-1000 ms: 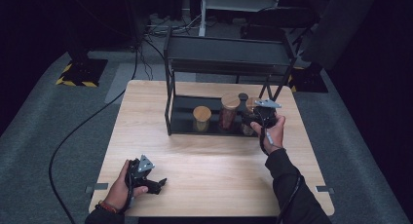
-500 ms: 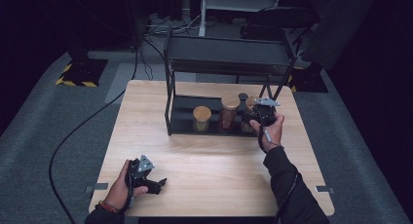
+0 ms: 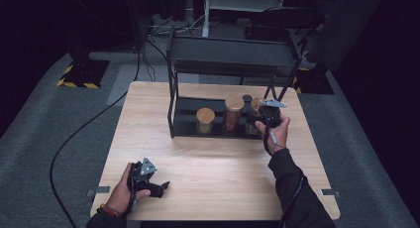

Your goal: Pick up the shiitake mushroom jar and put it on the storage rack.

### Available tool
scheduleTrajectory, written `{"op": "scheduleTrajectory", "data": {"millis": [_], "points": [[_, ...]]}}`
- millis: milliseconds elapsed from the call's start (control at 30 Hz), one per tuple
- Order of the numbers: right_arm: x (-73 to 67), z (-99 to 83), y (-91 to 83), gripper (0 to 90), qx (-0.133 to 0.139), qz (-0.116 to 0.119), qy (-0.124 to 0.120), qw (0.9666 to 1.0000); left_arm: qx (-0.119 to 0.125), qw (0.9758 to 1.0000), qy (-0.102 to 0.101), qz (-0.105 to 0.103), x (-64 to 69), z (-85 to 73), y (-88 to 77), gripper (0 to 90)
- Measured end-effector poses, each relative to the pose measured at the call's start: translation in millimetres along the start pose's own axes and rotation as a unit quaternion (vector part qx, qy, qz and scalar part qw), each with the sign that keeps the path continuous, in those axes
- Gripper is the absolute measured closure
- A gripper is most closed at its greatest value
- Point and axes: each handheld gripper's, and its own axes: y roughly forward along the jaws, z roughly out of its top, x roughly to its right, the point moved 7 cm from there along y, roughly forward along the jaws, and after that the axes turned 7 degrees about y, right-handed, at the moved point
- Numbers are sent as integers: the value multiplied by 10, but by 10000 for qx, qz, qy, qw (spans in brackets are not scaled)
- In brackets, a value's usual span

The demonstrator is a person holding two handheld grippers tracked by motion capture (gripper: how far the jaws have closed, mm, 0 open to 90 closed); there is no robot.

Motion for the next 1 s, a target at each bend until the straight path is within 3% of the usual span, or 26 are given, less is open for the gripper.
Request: {"op": "scheduleTrajectory", "data": {"millis": [400, 667, 1000], "points": [[-33, -10, -2, 191, 6, -34, -58, 10000, -2, 10000, 1, 4, 0, 0, -1, 2], [-91, -13, -34, 75, -6, -90, -310, 9995, -2, 10000, 1, 3, 0, 0, -1, 2], [-106, -31, -17, 33, -15, -46, -426, 9991, -1, 10000, -1, 3, 1, 0, 0, 2]]}}
